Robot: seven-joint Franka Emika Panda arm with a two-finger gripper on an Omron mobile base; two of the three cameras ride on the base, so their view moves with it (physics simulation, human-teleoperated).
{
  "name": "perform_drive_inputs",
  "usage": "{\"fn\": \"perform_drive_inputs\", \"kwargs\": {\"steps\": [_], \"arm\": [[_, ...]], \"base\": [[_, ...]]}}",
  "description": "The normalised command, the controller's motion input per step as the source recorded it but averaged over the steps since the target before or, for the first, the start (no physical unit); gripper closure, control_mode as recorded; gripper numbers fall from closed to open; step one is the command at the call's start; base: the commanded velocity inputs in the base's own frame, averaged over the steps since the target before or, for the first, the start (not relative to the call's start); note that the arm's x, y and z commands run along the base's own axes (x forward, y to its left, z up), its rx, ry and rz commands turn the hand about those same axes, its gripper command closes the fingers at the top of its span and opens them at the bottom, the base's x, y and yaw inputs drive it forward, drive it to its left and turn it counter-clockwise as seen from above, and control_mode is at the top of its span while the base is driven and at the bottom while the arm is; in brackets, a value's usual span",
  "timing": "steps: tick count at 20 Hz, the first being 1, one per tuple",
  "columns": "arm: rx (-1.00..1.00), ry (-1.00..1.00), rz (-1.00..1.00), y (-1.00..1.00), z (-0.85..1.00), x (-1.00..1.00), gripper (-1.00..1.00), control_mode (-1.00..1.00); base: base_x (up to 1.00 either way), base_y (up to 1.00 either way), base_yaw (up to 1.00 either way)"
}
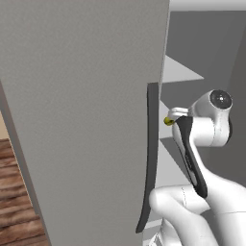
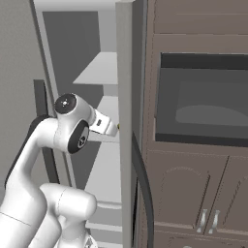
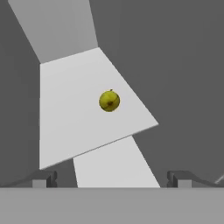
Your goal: Take the broccoli, lime, and pear from the freezer and place them in the bowl on the counter.
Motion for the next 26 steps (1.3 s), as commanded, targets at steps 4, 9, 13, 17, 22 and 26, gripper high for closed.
{"fn": "perform_drive_inputs", "kwargs": {"steps": [4,9,13,17,22,26], "arm": [[0.00,0.01,0.00,-0.04,-0.15,0.20,-1.00,-1.00],[0.00,0.01,0.00,-0.05,-0.13,0.25,-1.00,-1.00],[-0.01,0.00,-0.02,0.00,-0.22,0.31,-1.00,-1.00],[-0.02,0.00,-0.06,0.00,-0.11,0.37,-1.00,-1.00],[0.00,0.00,-0.02,0.00,-0.25,0.27,-1.00,-1.00],[0.00,0.00,0.00,0.00,-0.32,0.28,-1.00,-1.00]], "base": [[0.00,0.00,0.00],[0.00,0.00,0.00],[0.00,0.00,0.00],[0.00,0.00,0.00],[0.00,0.00,0.00],[0.00,0.00,0.00]]}}
